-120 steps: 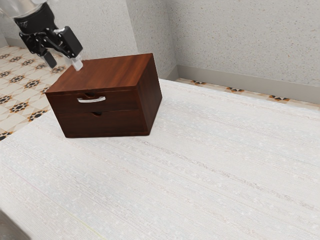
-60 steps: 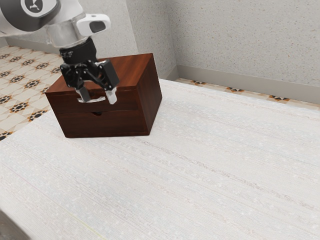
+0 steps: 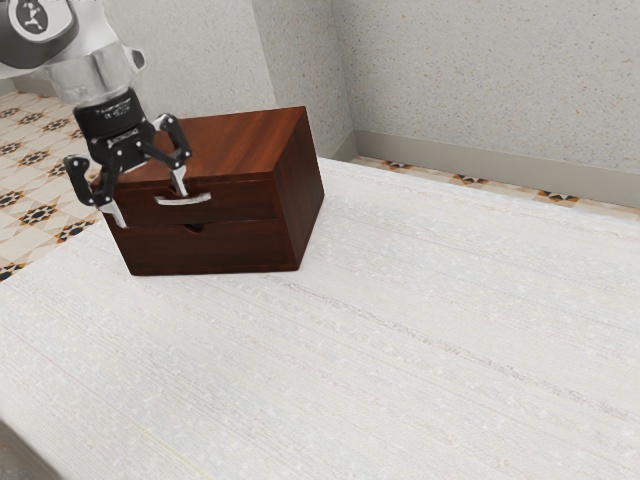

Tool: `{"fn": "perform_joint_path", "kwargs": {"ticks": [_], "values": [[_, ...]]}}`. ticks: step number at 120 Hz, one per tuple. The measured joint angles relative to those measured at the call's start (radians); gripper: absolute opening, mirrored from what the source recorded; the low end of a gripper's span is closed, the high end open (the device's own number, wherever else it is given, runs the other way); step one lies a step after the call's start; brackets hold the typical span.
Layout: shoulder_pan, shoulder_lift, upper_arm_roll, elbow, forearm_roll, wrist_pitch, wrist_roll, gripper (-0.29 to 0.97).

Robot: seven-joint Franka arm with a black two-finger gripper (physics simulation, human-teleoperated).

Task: Pull the drawer handle with one arm to open the drawer

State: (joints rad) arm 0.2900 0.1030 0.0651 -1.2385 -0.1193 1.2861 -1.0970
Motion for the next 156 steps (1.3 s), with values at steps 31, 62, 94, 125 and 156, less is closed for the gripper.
{"fn": "perform_joint_path", "kwargs": {"ticks": [31, 62, 94, 125, 156], "values": [[0.158, -0.084, -0.146, -0.18, 0.093, 0.162, -0.322, 0.62], [0.158, -0.161, -0.143, -0.43, 0.17, 0.522, -0.53, 0.61], [0.184, -0.069, -0.142, -0.422, 0.19, 0.717, -0.68, 0.59], [0.198, 0.039, -0.142, -0.357, 0.205, 0.797, -0.747, 0.58], [0.204, 0.071, -0.14, -0.327, 0.258, 0.8, -0.764, 0.58]]}}
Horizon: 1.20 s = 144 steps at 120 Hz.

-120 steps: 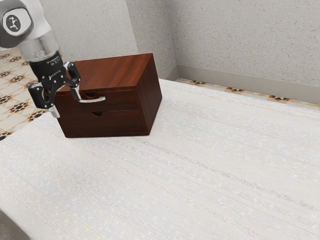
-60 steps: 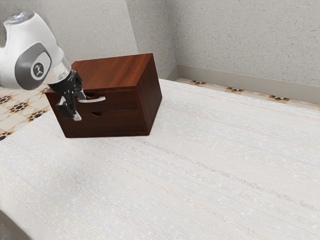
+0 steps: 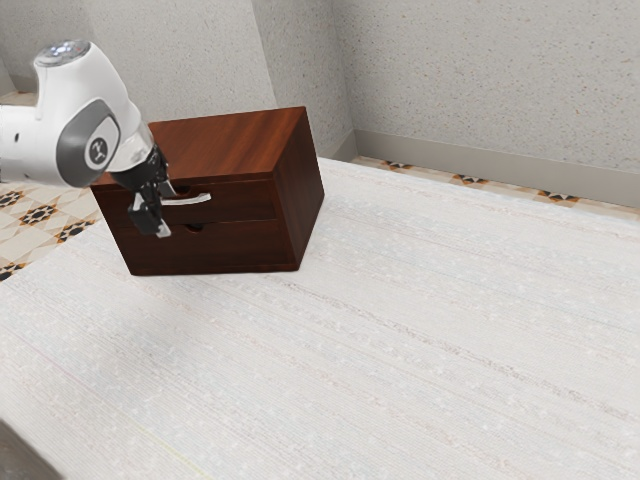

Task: Pull the drawer handle with one arm to open the drawer

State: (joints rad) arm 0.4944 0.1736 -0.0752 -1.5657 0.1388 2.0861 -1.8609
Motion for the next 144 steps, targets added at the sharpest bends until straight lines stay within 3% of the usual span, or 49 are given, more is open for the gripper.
{"fn": "perform_joint_path", "kwargs": {"ticks": [44, 108, 144], "values": [[-0.004, 0.062, -0.001, 0.061, 0.045, -0.013, -0.013, 0.57], [-0.007, 0.112, -0.001, 0.083, 0.047, -0.008, -0.022, 0.52], [-0.005, 0.102, -0.003, 0.07, 0.043, -0.034, -0.018, 0.35]]}}
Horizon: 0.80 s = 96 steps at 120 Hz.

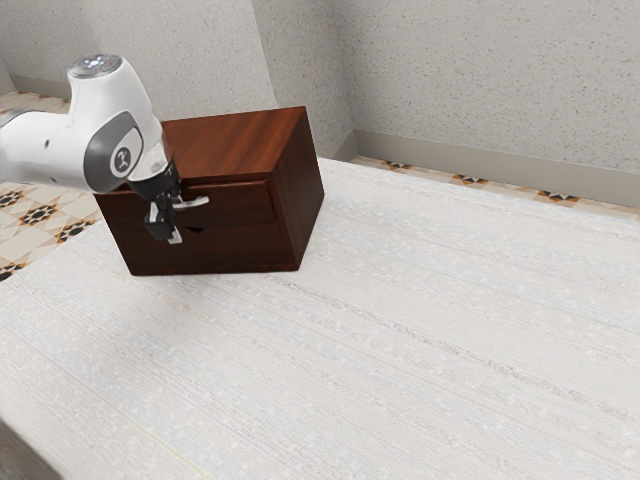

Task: Pull the drawer handle with one arm to open the drawer

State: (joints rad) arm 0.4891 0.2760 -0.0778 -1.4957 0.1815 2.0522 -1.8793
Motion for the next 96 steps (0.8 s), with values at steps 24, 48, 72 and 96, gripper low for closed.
{"fn": "perform_joint_path", "kwargs": {"ticks": [24, 48, 72, 96], "values": [[0.001, -0.053, 0.001, -0.052, -0.004, -0.029, 0.004, 0.28], [0.004, -0.125, -0.002, -0.134, -0.004, -0.037, 0.005, 0.25], [0.014, -0.193, -0.009, -0.218, -0.01, -0.037, 0.004, 0.23], [0.054, -0.276, -0.043, -0.311, -0.021, -0.032, 0.001, 0.23]]}}
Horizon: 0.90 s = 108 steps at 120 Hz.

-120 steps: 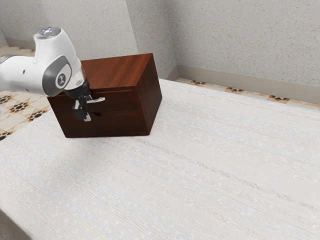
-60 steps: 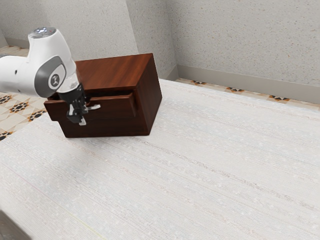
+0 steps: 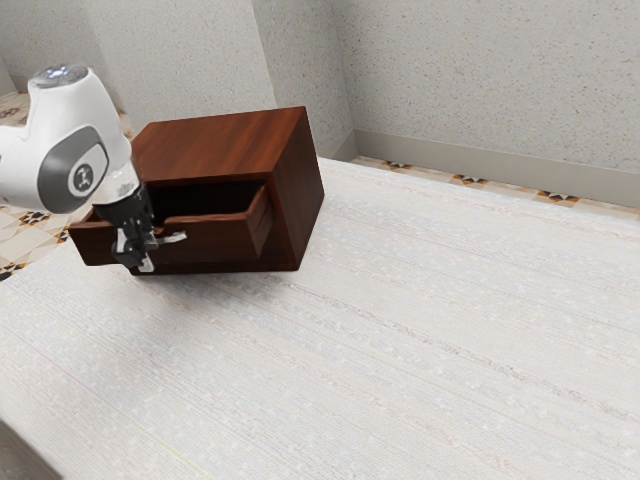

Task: Pull the drawer handle with one arm to open the drawer

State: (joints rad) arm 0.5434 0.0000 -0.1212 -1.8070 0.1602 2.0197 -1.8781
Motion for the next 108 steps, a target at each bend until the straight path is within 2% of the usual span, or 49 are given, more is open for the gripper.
{"fn": "perform_joint_path", "kwargs": {"ticks": [9, 42, 108], "values": [[-0.042, -0.032, 0.044, -0.037, -0.009, 0.002, -0.001, 0.23], [-0.04, -0.119, 0.037, -0.14, -0.025, 0.004, -0.003, 0.23], [-0.068, -0.214, 0.038, -0.245, -0.038, 0.005, -0.005, 0.23]]}}
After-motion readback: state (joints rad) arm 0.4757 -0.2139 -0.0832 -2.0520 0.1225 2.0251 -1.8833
